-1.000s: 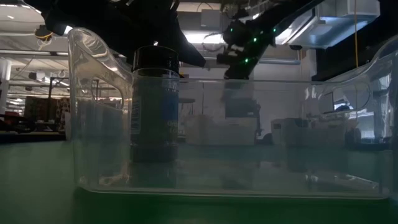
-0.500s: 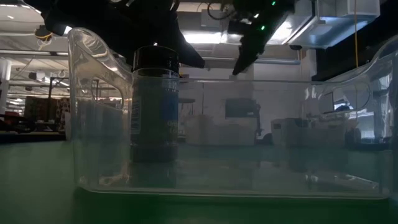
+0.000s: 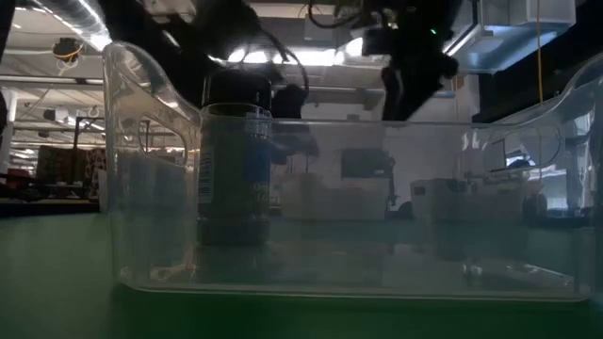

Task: Sort spices by type
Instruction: Adjust the left white bin, then put the black seasoning bottle into the bottom transparent bin

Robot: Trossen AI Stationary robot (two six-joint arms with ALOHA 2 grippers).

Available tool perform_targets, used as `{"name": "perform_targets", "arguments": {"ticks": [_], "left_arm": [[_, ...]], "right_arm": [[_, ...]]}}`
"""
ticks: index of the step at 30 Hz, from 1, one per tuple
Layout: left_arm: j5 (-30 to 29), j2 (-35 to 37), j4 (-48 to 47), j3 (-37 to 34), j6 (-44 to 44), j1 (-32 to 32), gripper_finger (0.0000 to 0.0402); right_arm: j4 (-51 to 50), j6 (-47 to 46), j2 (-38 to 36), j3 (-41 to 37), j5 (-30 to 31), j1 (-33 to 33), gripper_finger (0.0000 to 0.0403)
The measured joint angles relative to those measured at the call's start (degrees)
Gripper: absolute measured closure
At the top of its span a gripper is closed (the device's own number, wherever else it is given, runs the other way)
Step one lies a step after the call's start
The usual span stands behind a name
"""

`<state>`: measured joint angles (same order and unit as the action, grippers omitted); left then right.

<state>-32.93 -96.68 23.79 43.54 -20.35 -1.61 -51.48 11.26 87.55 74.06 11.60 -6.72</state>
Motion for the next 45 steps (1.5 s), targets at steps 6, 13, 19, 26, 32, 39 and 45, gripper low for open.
{"name": "perform_targets", "arguments": {"ticks": [6,13,19,26,32,39,45], "left_arm": [[20.67,-3.82,0.72,2.94,1.67,9.04,0.0033],[17.73,-8.3,2.28,2.85,1.73,13.19,0.0058],[5.79,-8.53,2.44,2.83,1.72,15.7,0.0062],[0.02,-8.53,1.49,2.83,-0.26,19.1,0.0063],[-0.49,-8.27,0.8,2.84,-2.2,20.41,0.0063],[2.5,-2.2,-5.53,2.83,-0.99,11.95,0.0063],[3.36,3.11,-10.18,2.85,-0.47,0.46,0.0063]], "right_arm": [[-0.5,-4.76,0.02,-7.04,6.85,3.5,0.0079],[0.36,-7.11,0.04,-11.93,10.89,4.18,0.0079],[0.51,-7.19,0.04,-12.67,10.25,4.13,0.0079],[0.58,-8.23,0.04,-12.67,7.83,4.13,0.0079],[0.13,-9.62,0.04,-12.67,6.77,4.19,0.0079],[-2.74,-12.88,-2.48,-12.7,6.69,10.35,0.0079],[-4.5,-16.82,-5.76,-12.7,2.83,18.23,0.0079]]}}
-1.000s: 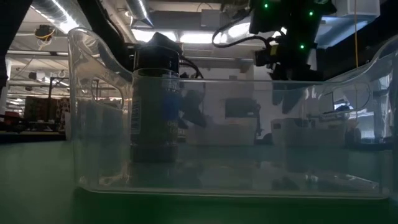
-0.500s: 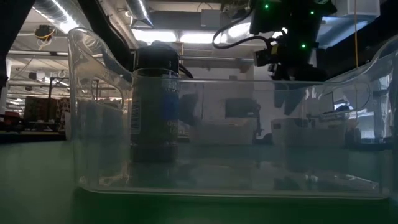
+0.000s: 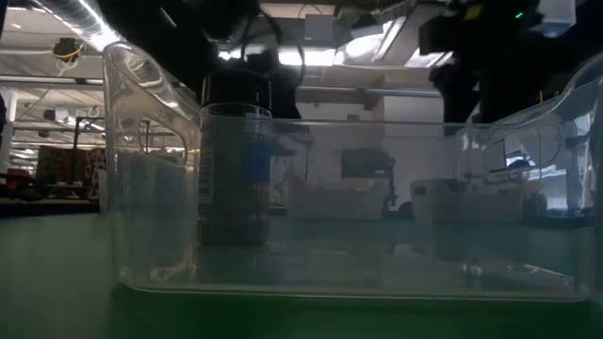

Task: Sort spices by type
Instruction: Put the black seasoning bottle into the bottom transparent bin

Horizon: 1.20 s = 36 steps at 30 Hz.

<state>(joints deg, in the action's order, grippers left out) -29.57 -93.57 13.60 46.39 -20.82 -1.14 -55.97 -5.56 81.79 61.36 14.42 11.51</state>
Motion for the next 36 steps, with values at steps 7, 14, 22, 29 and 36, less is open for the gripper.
{"name": "perform_targets", "arguments": {"ticks": [7,14,22,29,36], "left_arm": [[-0.02,0.47,1.63,0.0,0.0,-12.43,0.0063],[-5.07,0.47,1.83,3.7,2.56,-20.06,0.0063],[-8.42,-3.18,1.44,15.22,9.29,-25.17,0.0063],[-10.76,-10.03,-2.0,24.56,8.22,-29.19,0.0063],[-11.0,-13.27,-3.0,28.22,4.62,-31.28,0.0063]], "right_arm": [[-0.07,-3.82,-0.5,0.0,0.44,8.78,0.0079],[-4.23,-12.33,-0.95,0.0,2.41,18.0,0.0079],[-9.06,-25.64,-1.61,0.0,1.04,29.82,0.0079],[-8.19,-35.24,-1.92,0.61,-4.28,38.98,0.0079],[-10.22,-48.9,-1.92,0.96,-14.17,45.95,0.0079]]}}
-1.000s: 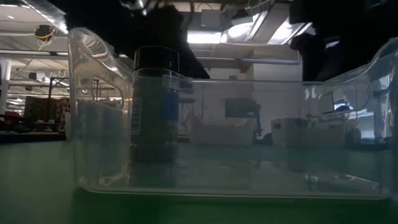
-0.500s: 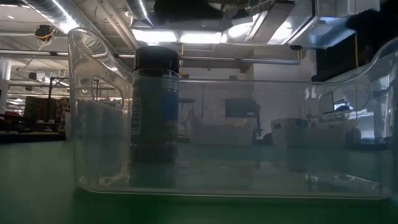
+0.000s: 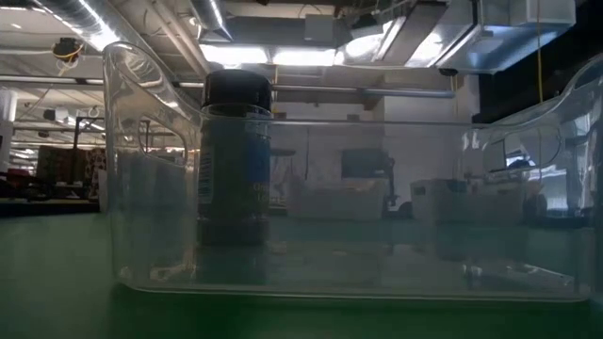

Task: Sort spices by type
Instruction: Put the black seasoning bottle into the bottom transparent bin

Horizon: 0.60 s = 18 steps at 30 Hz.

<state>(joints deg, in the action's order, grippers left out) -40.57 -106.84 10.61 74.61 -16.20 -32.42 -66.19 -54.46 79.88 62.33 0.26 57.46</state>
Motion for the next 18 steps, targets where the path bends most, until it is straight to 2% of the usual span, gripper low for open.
{"name": "perform_targets", "arguments": {"ticks": [6,18], "left_arm": [[-0.16,-0.41,-0.04,0.0,-2.74,0.2,0.0063],[-0.16,-0.54,-1.37,0.0,-2.94,0.27,0.0063]], "right_arm": [[-4.82,-8.94,0.0,-0.01,-4.0,3.11,0.0079],[-2.85,-12.68,0.02,-0.41,-12.09,2.94,0.0079]]}}
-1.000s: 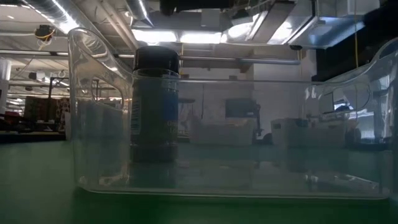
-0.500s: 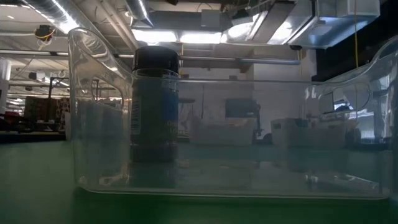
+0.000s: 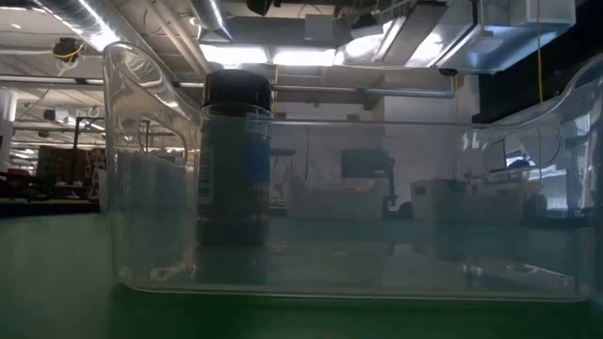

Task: Sort spices by type
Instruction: Put the black seasoning bottle into the bottom transparent bin

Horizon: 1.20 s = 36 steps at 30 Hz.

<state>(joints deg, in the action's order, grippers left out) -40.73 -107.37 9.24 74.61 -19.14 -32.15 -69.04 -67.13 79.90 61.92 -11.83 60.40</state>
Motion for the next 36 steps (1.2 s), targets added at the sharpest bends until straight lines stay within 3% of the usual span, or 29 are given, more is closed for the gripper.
{"name": "perform_targets", "arguments": {"ticks": [17,31,36], "left_arm": [[0.01,0.0,-0.23,0.0,1.15,0.05,0.0063],[0.02,0.0,-0.24,0.0,1.18,0.34,0.0063],[0.02,0.0,-0.59,0.0,1.07,0.31,0.0063]], "right_arm": [[4.35,-2.06,0.17,-5.84,-5.27,-0.02,0.0079],[-0.41,3.38,0.14,-6.54,6.57,-1.83,0.0079],[-0.23,6.79,0.11,-6.54,5.79,-4.19,0.0079]]}}
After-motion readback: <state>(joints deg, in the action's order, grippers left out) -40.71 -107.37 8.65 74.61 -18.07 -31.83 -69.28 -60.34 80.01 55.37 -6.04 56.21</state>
